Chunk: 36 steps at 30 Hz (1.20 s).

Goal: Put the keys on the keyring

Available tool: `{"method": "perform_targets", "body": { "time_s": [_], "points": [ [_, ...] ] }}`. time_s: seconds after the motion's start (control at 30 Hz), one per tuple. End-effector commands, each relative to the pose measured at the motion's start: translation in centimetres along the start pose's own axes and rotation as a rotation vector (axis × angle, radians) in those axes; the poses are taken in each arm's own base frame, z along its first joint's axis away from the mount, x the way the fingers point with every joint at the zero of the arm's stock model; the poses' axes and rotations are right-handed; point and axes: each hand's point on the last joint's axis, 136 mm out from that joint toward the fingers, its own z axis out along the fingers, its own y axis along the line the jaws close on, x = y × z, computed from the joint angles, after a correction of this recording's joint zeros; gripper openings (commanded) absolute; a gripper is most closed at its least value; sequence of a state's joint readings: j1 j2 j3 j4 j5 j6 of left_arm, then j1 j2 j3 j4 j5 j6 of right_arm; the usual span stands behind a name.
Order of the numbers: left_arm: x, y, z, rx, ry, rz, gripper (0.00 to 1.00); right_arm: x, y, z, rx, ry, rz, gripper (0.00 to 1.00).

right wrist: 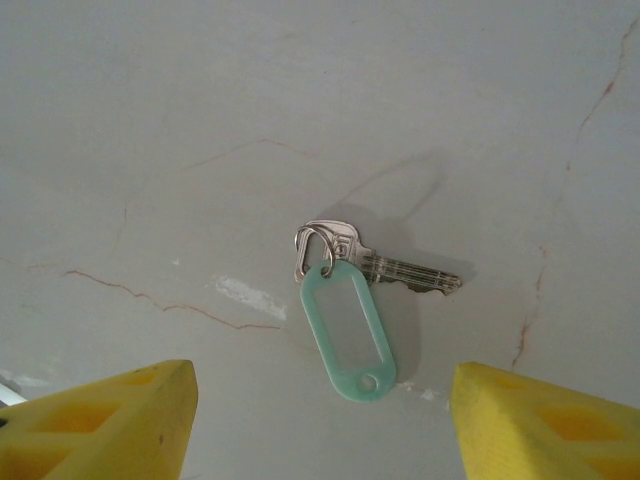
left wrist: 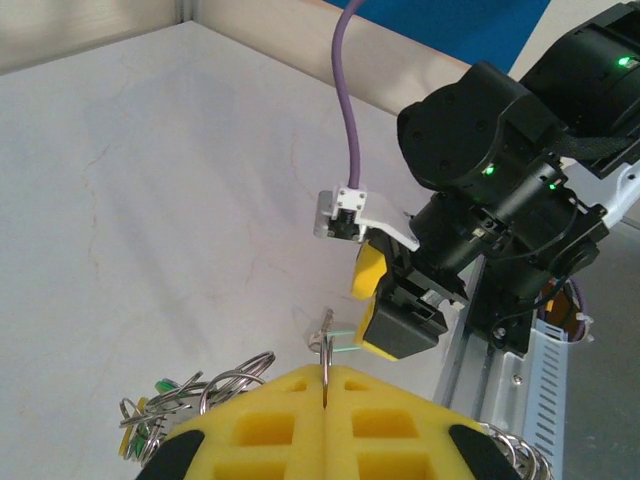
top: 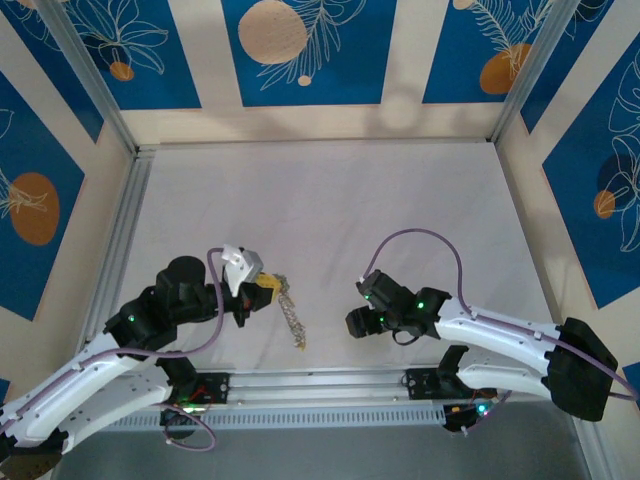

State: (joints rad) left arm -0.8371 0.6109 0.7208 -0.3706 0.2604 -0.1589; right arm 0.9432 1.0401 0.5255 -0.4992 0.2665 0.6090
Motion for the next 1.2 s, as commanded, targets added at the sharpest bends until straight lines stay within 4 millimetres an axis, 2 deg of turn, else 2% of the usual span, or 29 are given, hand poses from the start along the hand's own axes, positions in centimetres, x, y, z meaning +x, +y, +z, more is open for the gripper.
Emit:
{"method": "perform_targets", "body": {
  "time_s": [0.0,0.17,0.33,0.47,0.63,0.8,0.97,1.17],
  "points": [
    [-1.1,0.4,-0.2,-0.024,-0.029,0.005,0.00,-1.0,0.4,-0.1,0.005,-0.030,-0.019,0.67],
    [-1.3,0.8,-0.2,-0.044,-0.024,0.009,0.00,-1.5,0.7,0.2,0.014,-0.020,-0.053,0.60],
    [-1.2,0.9,-0.1,-0.045,-0.019,0.003,0.00,-1.6,0.8,0.4,0.012,-0.017,-0.066,0.58],
    [-1.5,0.9,0.0,-0.038,-0.026,0.006,0.00,-2.7,1.3,0.6,0.005,-0.032,-0.100,0.57],
    [-1.6,0.8,-0.1,-0.032,-0.027,0.004,0.00,-4.0,2.0,1.4,0.012,-0.003,-0.152,0.51],
    [-1.3,1.0,-0.6,-0.048,-0.029,0.005,0.00,-4.0,2.3,2.2,-0.005,0.027,-0.131,0.43],
    [-1.4,0.9,-0.6,-0.045,-0.032,0.006,0.00,-3.5,1.4,2.8,0.011,0.060,-0.086,0.42],
    [-1.7,0.8,-0.8,-0.038,-0.042,0.007,0.00,-2.9,1.6,3.9,-0.012,0.101,-0.084,0.40]
  ]
}}
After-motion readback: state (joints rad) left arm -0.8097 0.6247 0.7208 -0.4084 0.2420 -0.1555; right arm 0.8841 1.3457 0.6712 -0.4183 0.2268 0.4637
